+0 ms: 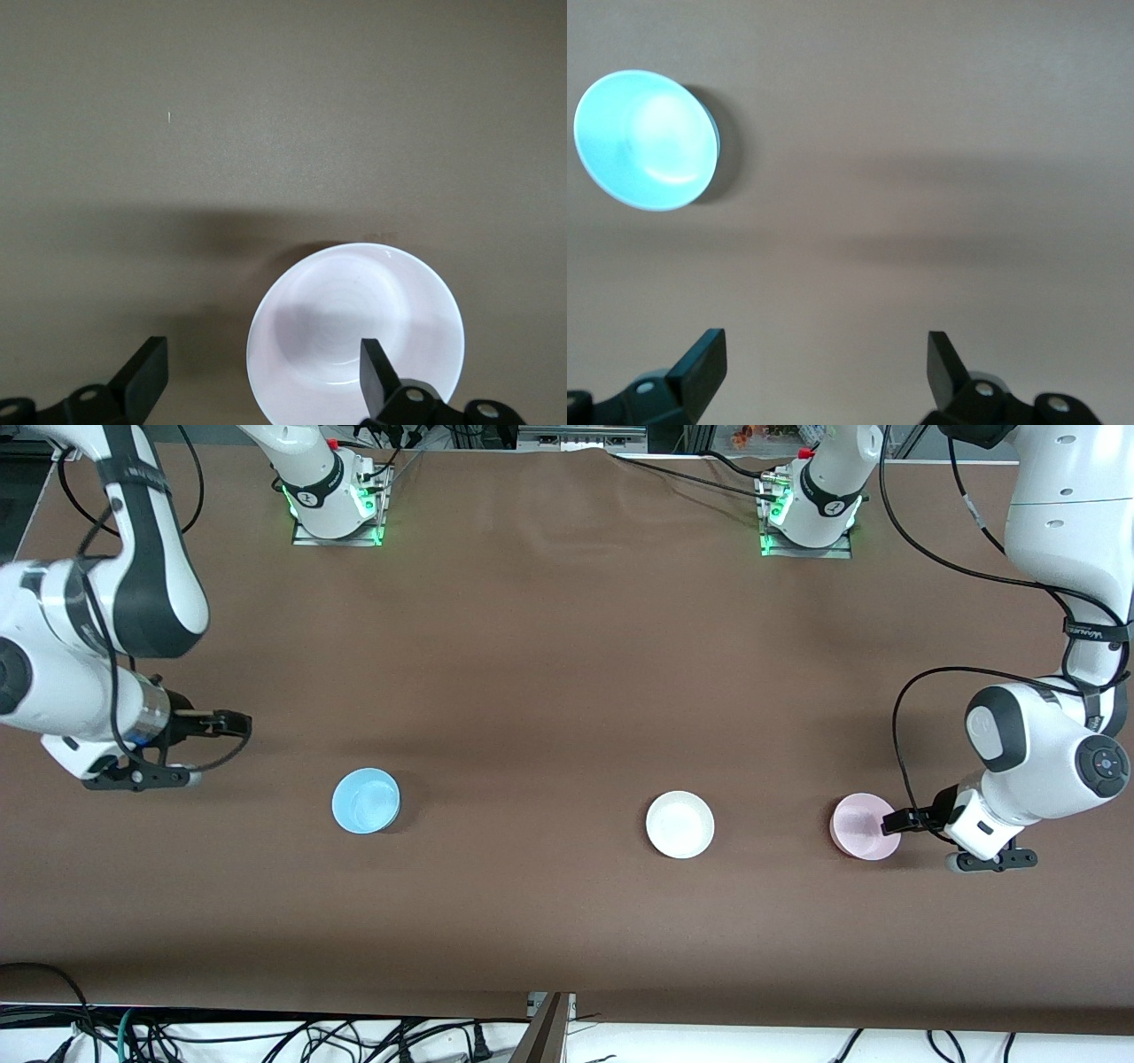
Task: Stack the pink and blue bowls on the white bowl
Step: 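Reach the blue bowl with the right gripper while the left gripper reaches pink, then grip the blue rim with the right gripper while the left gripper grips pink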
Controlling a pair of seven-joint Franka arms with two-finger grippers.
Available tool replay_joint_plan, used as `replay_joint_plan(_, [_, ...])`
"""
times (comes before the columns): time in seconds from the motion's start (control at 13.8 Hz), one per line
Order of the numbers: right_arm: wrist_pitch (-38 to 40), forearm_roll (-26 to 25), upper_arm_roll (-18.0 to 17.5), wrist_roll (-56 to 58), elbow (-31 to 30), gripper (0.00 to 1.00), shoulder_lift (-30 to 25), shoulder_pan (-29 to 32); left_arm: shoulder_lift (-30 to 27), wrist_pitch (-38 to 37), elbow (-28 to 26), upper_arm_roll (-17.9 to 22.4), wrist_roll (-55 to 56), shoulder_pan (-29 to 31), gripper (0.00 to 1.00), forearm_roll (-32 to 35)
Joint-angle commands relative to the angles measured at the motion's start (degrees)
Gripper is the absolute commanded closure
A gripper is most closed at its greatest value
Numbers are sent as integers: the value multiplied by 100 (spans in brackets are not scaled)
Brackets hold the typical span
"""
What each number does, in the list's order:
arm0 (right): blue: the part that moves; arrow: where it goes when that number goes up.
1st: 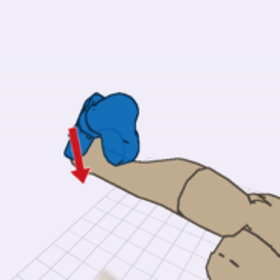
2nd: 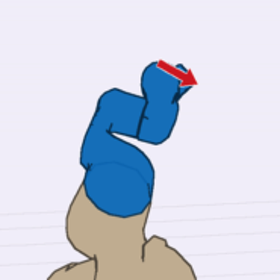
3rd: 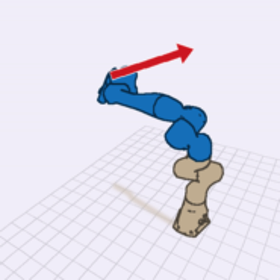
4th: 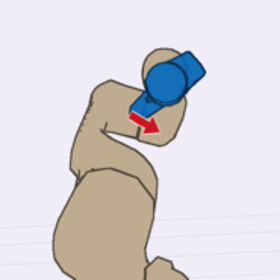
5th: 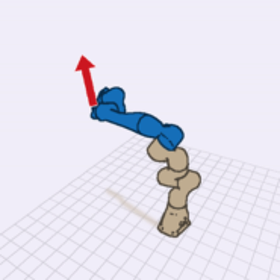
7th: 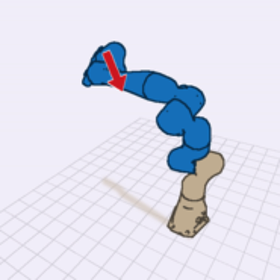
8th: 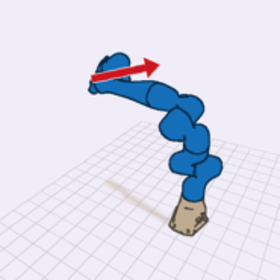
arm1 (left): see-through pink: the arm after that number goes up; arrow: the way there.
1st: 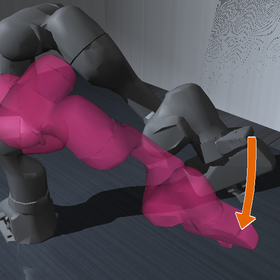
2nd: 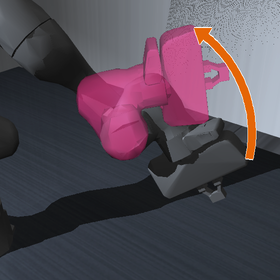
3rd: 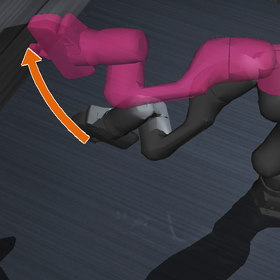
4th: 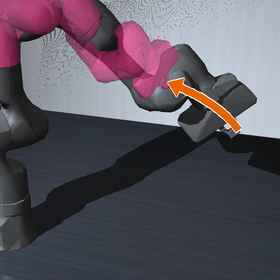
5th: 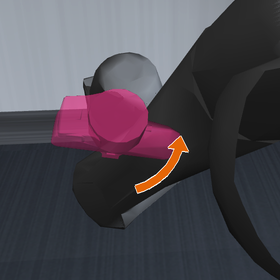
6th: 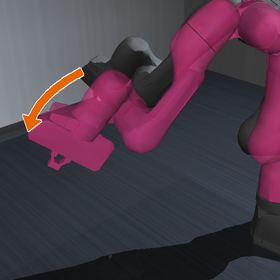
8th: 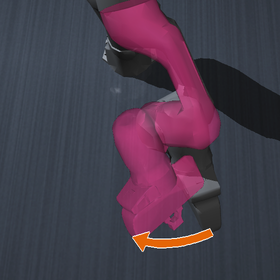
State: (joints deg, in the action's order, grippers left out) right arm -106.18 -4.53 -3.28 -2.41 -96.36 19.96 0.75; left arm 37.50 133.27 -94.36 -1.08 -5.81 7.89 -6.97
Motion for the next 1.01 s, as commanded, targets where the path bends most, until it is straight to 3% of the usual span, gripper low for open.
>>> replay_joint_plan(0.0, [-385, 110, 11, -242, 12, 0, 349, -171, -23, 190, -179, 29, 89, -33, 8, 82])
replay_joint_plan(0.43, [-1579, 627, 11, -330, 38, 0, 1272, -488, 38, 277, -249, 29, 89, -33, 19, 100])
replay_joint_plan(0.65, [-2310, 672, 11, -339, 38, 0, 1642, -593, 56, 725, -504, 29, 89, -33, 27, 91])
replay_joint_plan(0.94, [-2644, 672, 20, -339, 117, 0, 1932, -611, 56, 744, -513, 29, 89, -33, 40, 91])
